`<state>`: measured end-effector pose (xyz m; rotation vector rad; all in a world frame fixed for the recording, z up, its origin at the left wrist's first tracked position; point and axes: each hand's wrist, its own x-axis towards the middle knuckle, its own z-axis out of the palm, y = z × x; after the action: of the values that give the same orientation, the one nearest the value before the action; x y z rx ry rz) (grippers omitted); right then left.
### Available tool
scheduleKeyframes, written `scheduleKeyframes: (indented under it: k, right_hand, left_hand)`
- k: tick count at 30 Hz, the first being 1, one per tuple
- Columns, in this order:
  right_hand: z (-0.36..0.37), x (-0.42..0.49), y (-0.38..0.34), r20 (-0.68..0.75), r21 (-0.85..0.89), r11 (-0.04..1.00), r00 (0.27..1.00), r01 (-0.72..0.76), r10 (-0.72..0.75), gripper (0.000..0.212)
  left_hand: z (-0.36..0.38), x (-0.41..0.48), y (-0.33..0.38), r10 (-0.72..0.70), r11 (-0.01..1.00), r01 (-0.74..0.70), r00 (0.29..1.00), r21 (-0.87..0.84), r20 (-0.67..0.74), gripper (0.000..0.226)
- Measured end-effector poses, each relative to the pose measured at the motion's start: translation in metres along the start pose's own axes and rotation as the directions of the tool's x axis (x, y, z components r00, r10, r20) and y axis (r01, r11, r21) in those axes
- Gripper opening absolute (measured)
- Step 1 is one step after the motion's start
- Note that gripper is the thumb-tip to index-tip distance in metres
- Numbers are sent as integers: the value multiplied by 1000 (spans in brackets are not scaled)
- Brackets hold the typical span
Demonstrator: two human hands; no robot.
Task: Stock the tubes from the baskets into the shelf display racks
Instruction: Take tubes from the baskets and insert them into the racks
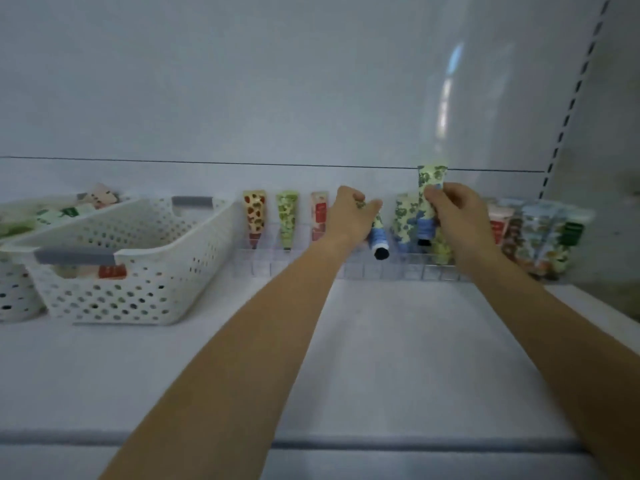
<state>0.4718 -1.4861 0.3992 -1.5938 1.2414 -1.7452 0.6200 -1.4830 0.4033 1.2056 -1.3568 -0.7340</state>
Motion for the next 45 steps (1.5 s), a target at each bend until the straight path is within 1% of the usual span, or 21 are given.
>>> scheduleKeyframes:
  k: [3,5,7,10,12,14,16,19,21,24,27,29,32,34,36,37,39,40,42,44,45]
  right_hand:
    - [-18,6,9,-79,-48,997,995,60,-64,12]
    - [-22,11,15,-115,-63,995,990,77,-84,20]
    - [-22,13,19,-125,-156,981,983,115,-135,28]
    - [-20,14,25,-49,-269,945,977,186,-207,32]
    - [-19,14,29,5,-305,926,973,222,-231,46]
    - [-18,14,33,56,-385,874,953,296,-298,61]
    - [-18,14,35,105,-465,806,927,366,-361,58]
    - [-16,15,37,149,-532,737,903,417,-404,42]
    - [-15,17,39,170,-635,641,888,431,-428,38]
    - [-13,21,41,190,-736,530,879,422,-437,42]
    - [-14,24,43,199,-740,525,883,420,-426,46]
    - [-18,25,46,213,-776,494,900,392,-379,50]
    - [-21,26,51,271,-856,370,924,360,-270,60]
    - [-20,24,54,299,-873,325,926,364,-232,68]
    - [-19,21,53,289,-868,336,923,365,-256,72]
    - [-18,19,51,277,-854,359,913,377,-300,69]
    - [-16,16,45,249,-788,437,875,433,-416,54]
    - [-13,16,42,234,-734,498,861,461,-452,45]
    - [-5,10,35,248,-579,669,883,466,-400,35]
    - [5,0,28,339,-418,816,902,399,-267,35]
    - [10,-5,25,394,-367,861,897,353,-199,38]
  left_hand:
    - [26,-11,-19,-103,992,99,994,-79,-49,33]
    - [30,-17,-34,-169,981,164,985,-104,-39,32]
    - [26,-17,-40,-178,979,176,984,-98,-14,30]
    - [21,-14,-41,-160,982,155,986,-106,-47,30]
    - [20,-16,-40,-154,984,148,987,-97,-51,29]
    - [20,-18,-40,-147,987,145,989,-73,-21,26]
    - [21,-20,-37,-146,988,147,989,-53,25,25]
    - [22,-24,-35,-150,987,154,986,-48,72,25]
    - [23,-26,-36,-153,987,156,986,-41,71,24]
    - [23,-25,-35,-148,988,150,987,-38,54,25]
    - [25,-22,-33,-145,988,148,988,-47,57,28]
    - [27,-21,-31,-139,989,142,988,-48,62,27]
    - [27,-21,-30,-118,992,121,991,-42,70,23]
    - [25,-21,-30,-112,993,115,991,-39,74,23]
    - [21,-20,-30,-109,993,112,992,-37,65,26]
    - [19,-19,-30,-110,993,112,993,-44,54,29]
    - [16,-16,-29,-114,990,115,993,-84,23,33]
    - [14,-15,-29,-117,987,117,993,-110,7,33]
    - [12,-14,-28,-125,980,121,992,-157,-14,34]
    - [10,-14,-28,-133,972,128,991,-199,-10,34]
    - [10,-15,-27,-137,966,133,991,-223,1,34]
